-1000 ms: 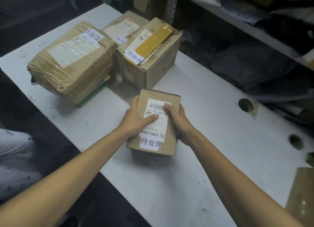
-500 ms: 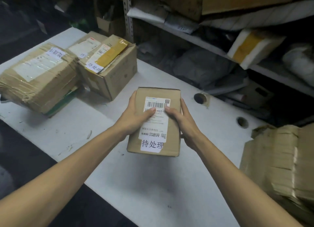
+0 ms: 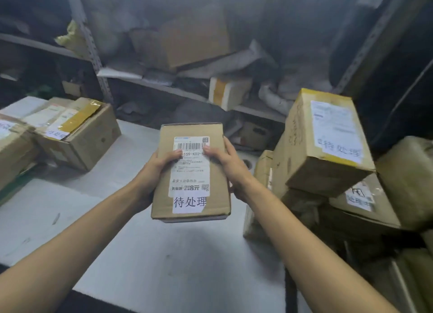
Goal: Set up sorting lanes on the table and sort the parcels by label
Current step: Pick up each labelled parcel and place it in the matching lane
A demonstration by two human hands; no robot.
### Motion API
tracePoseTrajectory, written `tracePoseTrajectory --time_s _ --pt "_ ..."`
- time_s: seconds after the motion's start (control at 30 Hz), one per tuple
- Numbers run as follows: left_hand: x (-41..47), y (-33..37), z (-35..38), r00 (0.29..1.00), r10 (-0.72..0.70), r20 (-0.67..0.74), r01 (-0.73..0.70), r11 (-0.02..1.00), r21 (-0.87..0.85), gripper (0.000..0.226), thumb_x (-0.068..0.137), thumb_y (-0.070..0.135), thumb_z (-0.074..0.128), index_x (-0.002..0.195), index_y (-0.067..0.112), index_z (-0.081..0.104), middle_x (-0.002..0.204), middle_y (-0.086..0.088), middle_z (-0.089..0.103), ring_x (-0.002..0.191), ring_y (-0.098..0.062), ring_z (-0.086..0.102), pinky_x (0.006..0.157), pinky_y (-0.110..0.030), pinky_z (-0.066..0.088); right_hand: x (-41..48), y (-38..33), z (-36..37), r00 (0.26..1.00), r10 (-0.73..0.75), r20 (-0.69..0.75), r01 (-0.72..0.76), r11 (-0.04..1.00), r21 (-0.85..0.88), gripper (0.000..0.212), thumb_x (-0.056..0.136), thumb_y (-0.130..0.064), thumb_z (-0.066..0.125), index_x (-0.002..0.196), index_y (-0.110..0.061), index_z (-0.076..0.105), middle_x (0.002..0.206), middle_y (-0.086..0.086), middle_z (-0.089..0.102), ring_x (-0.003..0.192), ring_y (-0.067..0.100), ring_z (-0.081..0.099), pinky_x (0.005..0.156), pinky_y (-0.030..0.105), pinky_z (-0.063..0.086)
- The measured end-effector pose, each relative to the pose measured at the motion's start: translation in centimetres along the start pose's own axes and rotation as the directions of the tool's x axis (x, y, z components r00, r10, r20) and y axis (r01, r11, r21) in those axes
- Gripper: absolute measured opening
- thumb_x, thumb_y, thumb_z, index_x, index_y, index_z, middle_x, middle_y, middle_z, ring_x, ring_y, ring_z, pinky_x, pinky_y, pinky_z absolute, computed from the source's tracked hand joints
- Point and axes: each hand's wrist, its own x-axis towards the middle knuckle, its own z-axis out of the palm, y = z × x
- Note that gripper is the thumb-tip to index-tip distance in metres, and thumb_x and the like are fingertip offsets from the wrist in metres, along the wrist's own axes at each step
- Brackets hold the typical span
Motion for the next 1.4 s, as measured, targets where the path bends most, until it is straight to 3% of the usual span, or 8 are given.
tracePoseTrajectory --time_s 0.07,0.2,0.4,0.57,0.7,0.93,1.17,1.4 --pt "-1.4 0.0 1.2 0.998 -0.005 0.062 0.005 1.0 0.007 0.025 0.098 0.029 0.049 0.114 0.015 0.062 0.082 -0.004 0.077 0.064 -0.018 0.073 0.048 -0.025 0.055 -2.3 0.1 -0.8 1.0 -0.006 -0.026 0.006 1.0 0.009 0.024 0.091 -0.037 0.068 0.109 -0.044 0.053 0.108 -0.01 0.071 0.083 0.005 0.07 0.054 0.018 0.053" --pt "-4.3 -0.4 2.8 0.987 -0.057 0.147 0.053 0.998 0.033 0.026 0.098 0.03 0.047 0.107 0.014 0.065 0.081 -0.005 0.077 0.062 -0.019 0.073 0.047 -0.025 0.055 -6.2 1.0 -1.0 0.993 -0.029 -0.114 0.036 0.998 0.06 0.037 0.085 -0.04 0.073 0.117 -0.04 0.055 0.112 -0.006 0.073 0.095 0.016 0.073 0.075 0.034 0.059" --pt "-8.2 -2.9 4.4 0.966 -0.102 0.239 0.086 0.993 0.076 0.027 0.097 0.031 0.048 0.11 0.014 0.065 0.088 -0.008 0.077 0.067 -0.021 0.074 0.051 -0.026 0.056 -10.3 4.9 -1.2 0.977 0.028 -0.212 -0.014 0.998 0.068 0.094 0.059 -0.071 0.083 0.14 -0.042 0.046 0.134 -0.001 0.065 0.111 0.023 0.069 0.099 0.049 0.054" --pt "-9.8 -6.4 6.5 0.947 -0.159 0.28 0.14 0.986 0.087 0.03 0.098 0.028 0.048 0.119 0.011 0.062 0.092 -0.011 0.076 0.07 -0.022 0.074 0.053 -0.026 0.056 -15.3 8.5 -2.7 0.968 0.142 -0.204 -0.112 0.982 0.154 0.065 0.068 -0.052 0.08 0.127 -0.046 0.054 0.117 0.004 0.074 0.103 0.027 0.073 0.092 0.053 0.058" --pt "-9.3 -9.6 8.4 0.931 -0.19 0.311 0.167 0.981 0.099 0.035 0.098 0.029 0.048 0.127 0.013 0.059 0.107 -0.013 0.074 0.088 -0.027 0.074 0.065 -0.031 0.059 -17.6 10.7 -5.0 0.943 0.213 -0.257 -0.183 0.974 0.137 0.048 0.084 -0.05 0.071 0.128 -0.045 0.05 0.108 -0.004 0.075 0.091 0.016 0.073 0.068 0.031 0.057" --pt "-6.0 -15.7 11.4 0.911 -0.329 0.25 0.294 0.941 0.166 0.063 0.083 0.049 0.066 0.131 0.011 0.052 0.111 -0.013 0.072 0.095 -0.031 0.072 0.067 -0.034 0.058 -17.5 16.4 -8.1 0.887 0.312 -0.34 -0.242 0.942 0.234 0.098 0.061 -0.059 0.081 0.143 -0.029 0.037 0.118 0.005 0.072 0.101 0.024 0.073 0.096 0.049 0.056" --pt "-3.8 -20.4 13.5 0.891 -0.379 0.249 0.316 0.913 0.258 0.042 0.097 0.043 0.053 0.125 0.012 0.057 0.106 -0.011 0.074 0.093 -0.029 0.073 0.072 -0.035 0.057 -16.6 21.0 -9.8 0.84 0.429 -0.331 -0.343 0.894 0.288 0.106 0.056 -0.063 0.079 0.146 -0.028 0.033 0.117 0.006 0.072 0.098 0.023 0.074 0.086 0.045 0.061" --pt "-2.1 -22.0 14.5 0.909 -0.369 0.193 0.298 0.9 0.32 0.044 0.096 0.05 0.052 0.127 0.019 0.055 0.108 -0.003 0.074 0.097 -0.021 0.072 0.082 -0.036 0.056 -15.4 22.5 -10.4 0.827 0.427 -0.366 -0.325 0.894 0.308 0.084 0.071 -0.045 0.083 0.139 -0.028 0.038 0.118 0.004 0.071 0.1 0.022 0.072 0.091 0.043 0.059"
